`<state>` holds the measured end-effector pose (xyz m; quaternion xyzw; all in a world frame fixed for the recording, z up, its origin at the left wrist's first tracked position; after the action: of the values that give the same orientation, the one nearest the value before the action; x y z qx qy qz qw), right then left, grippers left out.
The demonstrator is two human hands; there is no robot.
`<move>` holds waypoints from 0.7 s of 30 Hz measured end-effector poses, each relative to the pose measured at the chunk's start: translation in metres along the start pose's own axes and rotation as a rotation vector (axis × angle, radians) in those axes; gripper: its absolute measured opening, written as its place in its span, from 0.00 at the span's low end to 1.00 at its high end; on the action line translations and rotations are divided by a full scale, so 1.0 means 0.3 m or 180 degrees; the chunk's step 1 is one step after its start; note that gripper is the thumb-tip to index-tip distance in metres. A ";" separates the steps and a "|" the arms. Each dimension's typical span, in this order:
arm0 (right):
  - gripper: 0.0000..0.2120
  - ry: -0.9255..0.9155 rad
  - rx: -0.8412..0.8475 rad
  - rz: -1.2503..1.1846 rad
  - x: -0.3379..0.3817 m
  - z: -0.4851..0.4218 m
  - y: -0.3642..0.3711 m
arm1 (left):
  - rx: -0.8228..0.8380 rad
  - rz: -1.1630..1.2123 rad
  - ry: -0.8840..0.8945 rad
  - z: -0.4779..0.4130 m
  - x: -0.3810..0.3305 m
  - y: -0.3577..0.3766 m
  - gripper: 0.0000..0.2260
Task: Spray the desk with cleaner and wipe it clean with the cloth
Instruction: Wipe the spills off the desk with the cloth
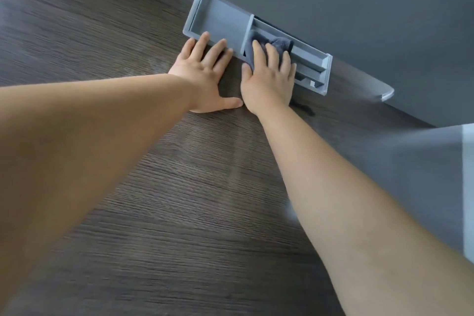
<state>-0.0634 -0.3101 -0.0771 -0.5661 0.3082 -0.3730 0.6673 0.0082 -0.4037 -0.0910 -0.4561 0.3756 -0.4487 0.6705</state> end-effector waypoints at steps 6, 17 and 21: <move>0.25 0.0682 -0.0008 -0.0095 -0.326 0.079 0.001 | 0.0118 -0.0128 0.0024 0.003 -0.006 -0.002 0.47; 0.26 -0.0113 -0.0055 -0.0103 -0.023 0.018 0.007 | 0.0086 -0.0138 -0.0033 -0.001 0.002 -0.002 0.47; 0.24 0.0573 -0.0428 -0.0301 -0.310 0.072 -0.008 | 0.0107 -0.0167 -0.0014 -0.002 0.001 0.001 0.47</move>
<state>-0.0951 -0.2201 -0.0721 -0.5877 0.3642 -0.4319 0.5791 0.0080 -0.4040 -0.0915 -0.4554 0.3544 -0.4714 0.6669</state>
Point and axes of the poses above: each hand's wrist, its own z-axis away from the middle knuckle, its own y-axis out of the palm, x = y × z, the point moved 9 cm from there along -z, towards the middle knuckle, and after that the axes turned 7 degrees about -y, right-handed, at the moved point
